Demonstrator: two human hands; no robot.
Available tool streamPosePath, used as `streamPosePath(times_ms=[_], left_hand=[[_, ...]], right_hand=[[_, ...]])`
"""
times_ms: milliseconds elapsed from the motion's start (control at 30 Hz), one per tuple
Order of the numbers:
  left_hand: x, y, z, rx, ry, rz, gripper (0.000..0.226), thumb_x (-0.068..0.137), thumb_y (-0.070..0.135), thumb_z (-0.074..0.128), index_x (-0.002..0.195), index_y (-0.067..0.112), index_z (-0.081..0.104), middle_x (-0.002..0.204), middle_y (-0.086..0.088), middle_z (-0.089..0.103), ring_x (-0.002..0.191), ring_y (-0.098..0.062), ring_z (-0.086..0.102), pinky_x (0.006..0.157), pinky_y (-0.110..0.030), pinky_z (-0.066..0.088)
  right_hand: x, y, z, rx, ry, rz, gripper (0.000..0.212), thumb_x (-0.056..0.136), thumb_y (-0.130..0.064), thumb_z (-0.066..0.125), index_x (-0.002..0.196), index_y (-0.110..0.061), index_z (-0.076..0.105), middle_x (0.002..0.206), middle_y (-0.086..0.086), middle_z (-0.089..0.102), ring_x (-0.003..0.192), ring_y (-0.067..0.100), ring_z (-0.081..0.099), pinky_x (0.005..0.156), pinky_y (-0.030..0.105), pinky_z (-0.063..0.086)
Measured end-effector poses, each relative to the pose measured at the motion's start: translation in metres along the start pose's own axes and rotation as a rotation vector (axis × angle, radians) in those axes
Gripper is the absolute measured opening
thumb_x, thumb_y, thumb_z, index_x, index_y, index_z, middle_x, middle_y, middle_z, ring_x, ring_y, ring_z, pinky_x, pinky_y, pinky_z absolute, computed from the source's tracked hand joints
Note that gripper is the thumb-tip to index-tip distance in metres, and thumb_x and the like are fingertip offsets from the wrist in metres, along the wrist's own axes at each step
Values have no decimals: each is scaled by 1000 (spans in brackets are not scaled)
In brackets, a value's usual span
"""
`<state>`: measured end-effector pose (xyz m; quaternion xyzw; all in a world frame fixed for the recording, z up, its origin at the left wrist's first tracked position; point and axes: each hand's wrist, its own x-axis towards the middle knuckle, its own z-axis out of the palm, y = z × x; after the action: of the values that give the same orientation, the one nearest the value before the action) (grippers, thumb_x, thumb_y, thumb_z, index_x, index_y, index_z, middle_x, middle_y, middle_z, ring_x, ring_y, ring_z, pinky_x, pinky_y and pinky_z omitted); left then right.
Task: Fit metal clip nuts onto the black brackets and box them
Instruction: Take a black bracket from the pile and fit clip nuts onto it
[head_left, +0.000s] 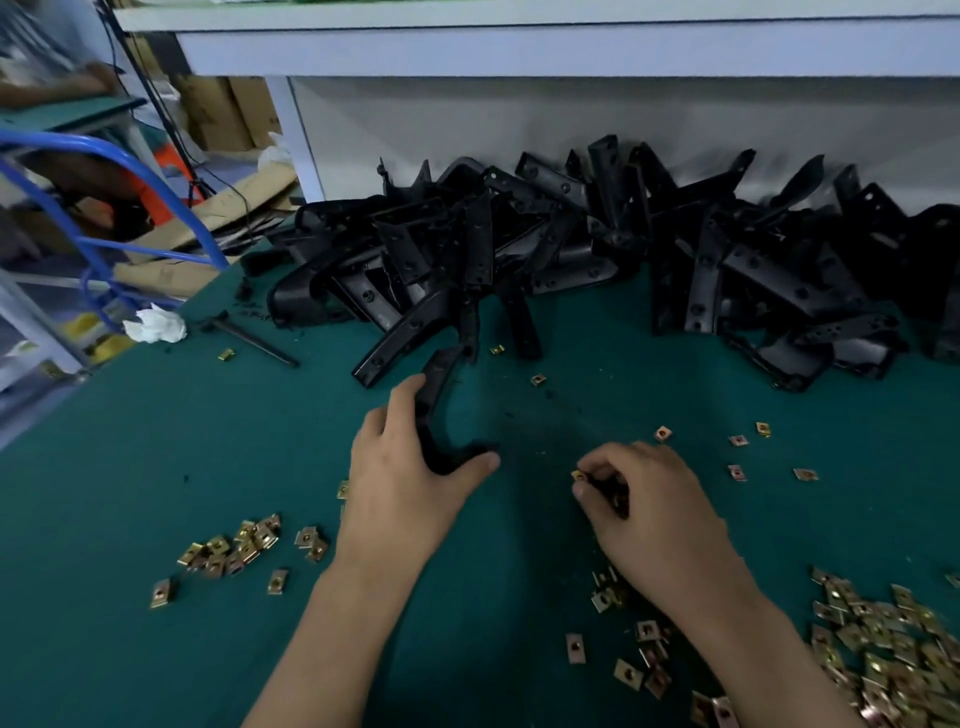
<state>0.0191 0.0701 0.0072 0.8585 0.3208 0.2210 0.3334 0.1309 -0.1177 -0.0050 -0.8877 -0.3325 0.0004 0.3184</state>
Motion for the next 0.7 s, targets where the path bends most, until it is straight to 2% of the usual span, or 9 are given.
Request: streamPosePath(times_ms=[67,167,267,333,433,500,567,633,700], left_hand=[[1,5,3,-136,14,-7,94,64,66,84,141,46,34,121,17,50,104,3,45,85,-13,38],[3,21,7,-535,-53,-147,103,55,71,87,142,49,35,116,16,60,103,1,62,87,-21,48],[10,44,13,-1110,-250,-277,108,57,55,92,148,29,40,113,4,73,101,-7,72,90,-29,55],[17,55,18,-1373,-378,-268,81,72,52,81,137,10,55,103,4,73,91,-9,70,78,-24,56],[26,67,31,-1528,-436,-362,40,89,42,66,119,16,70,86,6,58,71,-6,51,71,-21,46],[25,64,43,-1607,-483,-348,22,95,28,62,114,22,72,94,4,63,81,-10,56,85,-30,48],[22,56,52,-1663,-535,-281,18,101,25,57,113,25,70,117,-2,67,102,-20,62,99,-46,52],[21,50,54,-1666,-577,-234,21,102,31,55,119,29,68,139,-8,59,118,-27,60,101,-53,51],[22,49,52,-1602,-591,-230,29,102,40,53,128,36,65,147,-11,52,123,-26,58,99,-51,52]], right_hand=[[0,-2,-1,55,16,15,10,92,-24,70,101,-28,71,89,-21,64,91,-1,57,73,6,41],[0,-4,-3,153,72,30,16,92,-18,68,106,-26,71,95,-19,67,91,-8,60,76,2,43],[1,-6,-6,205,170,20,25,92,-9,67,111,-24,72,99,-17,63,95,-8,58,81,1,40],[2,-8,-8,236,227,11,24,91,-6,68,107,-23,73,99,-17,63,95,-4,60,80,3,42],[2,-11,-9,330,344,8,18,90,-6,71,102,-20,73,93,-13,68,90,-1,64,77,7,46],[2,-12,-11,424,393,20,13,91,-10,71,101,-19,70,88,-15,69,86,0,66,74,9,48],[1,-12,-11,488,433,26,10,92,-13,72,99,-19,68,85,-16,68,85,2,67,72,9,47],[3,-12,-12,546,452,40,10,91,-13,73,95,-19,66,84,-14,69,85,5,68,72,10,48],[3,-11,-12,601,443,65,11,92,-13,73,92,-20,65,83,-10,71,85,9,70,72,15,51]])
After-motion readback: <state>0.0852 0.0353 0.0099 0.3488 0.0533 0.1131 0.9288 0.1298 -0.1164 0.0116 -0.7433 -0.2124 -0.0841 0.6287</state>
